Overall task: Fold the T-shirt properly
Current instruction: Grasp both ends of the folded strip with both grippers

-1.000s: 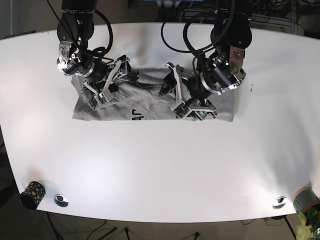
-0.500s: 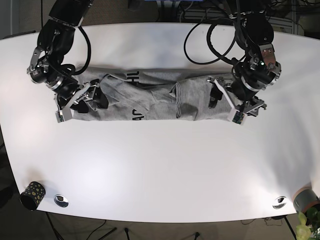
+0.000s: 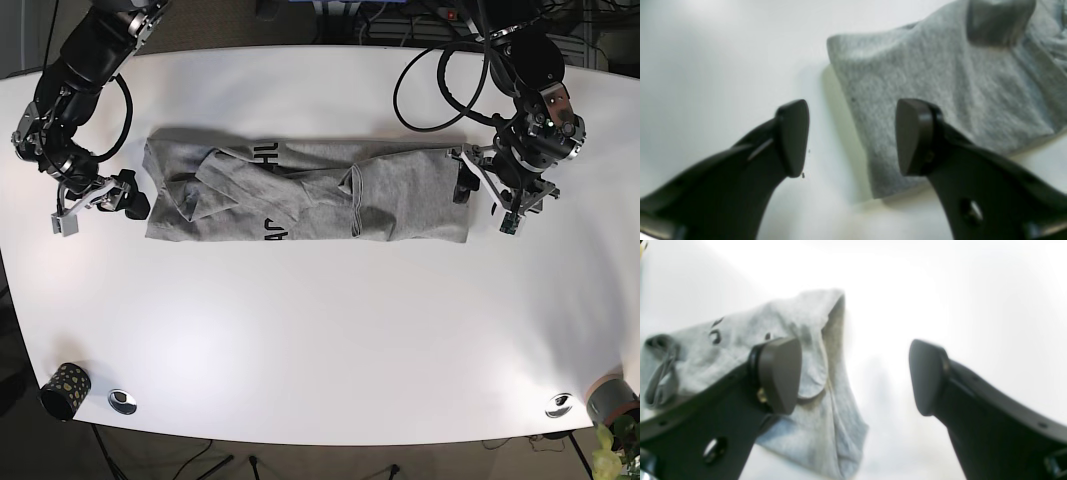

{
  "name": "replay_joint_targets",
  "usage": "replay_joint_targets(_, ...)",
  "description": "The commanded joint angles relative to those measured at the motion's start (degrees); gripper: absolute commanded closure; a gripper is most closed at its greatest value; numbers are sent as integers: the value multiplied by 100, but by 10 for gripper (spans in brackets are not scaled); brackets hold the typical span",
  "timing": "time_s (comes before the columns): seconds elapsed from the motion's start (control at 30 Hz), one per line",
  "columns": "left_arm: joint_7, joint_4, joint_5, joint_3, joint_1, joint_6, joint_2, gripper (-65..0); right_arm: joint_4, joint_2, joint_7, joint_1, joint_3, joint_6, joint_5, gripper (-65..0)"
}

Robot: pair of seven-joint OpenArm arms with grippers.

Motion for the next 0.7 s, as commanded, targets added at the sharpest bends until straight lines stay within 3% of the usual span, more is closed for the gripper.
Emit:
replay_joint_targets(0.0,-101,-144,-436,-78,-73,-3,-34,-326,-111,140,77,106,-13,54,109,-479)
replay_joint_targets(0.17,-101,-513,-761,-96,-73,-3,-131,-324,-120,-97,60,0,-21,54,101,-479)
replay_joint_targets(0.27,-110,-671,-761,-87,-73,-3,-158,-324,-120,-273,51,-131,-48,54,101,-479)
replay_joint_targets(0.47,-110,-777,-735,-78,-73,-3,-166,-324,73,-440,60,-325,-778,54,118,-479)
replay_joint_targets(0.57,-110,-777,-726,-70,-73,-3,-175,-324,346,-695,60,-386,-786,54,118,-479)
replay_joint_targets(0.67,-110,-777,-717,-70,-73,-3,-254,-324,487,-765,60,-395,-804,54,92,-479)
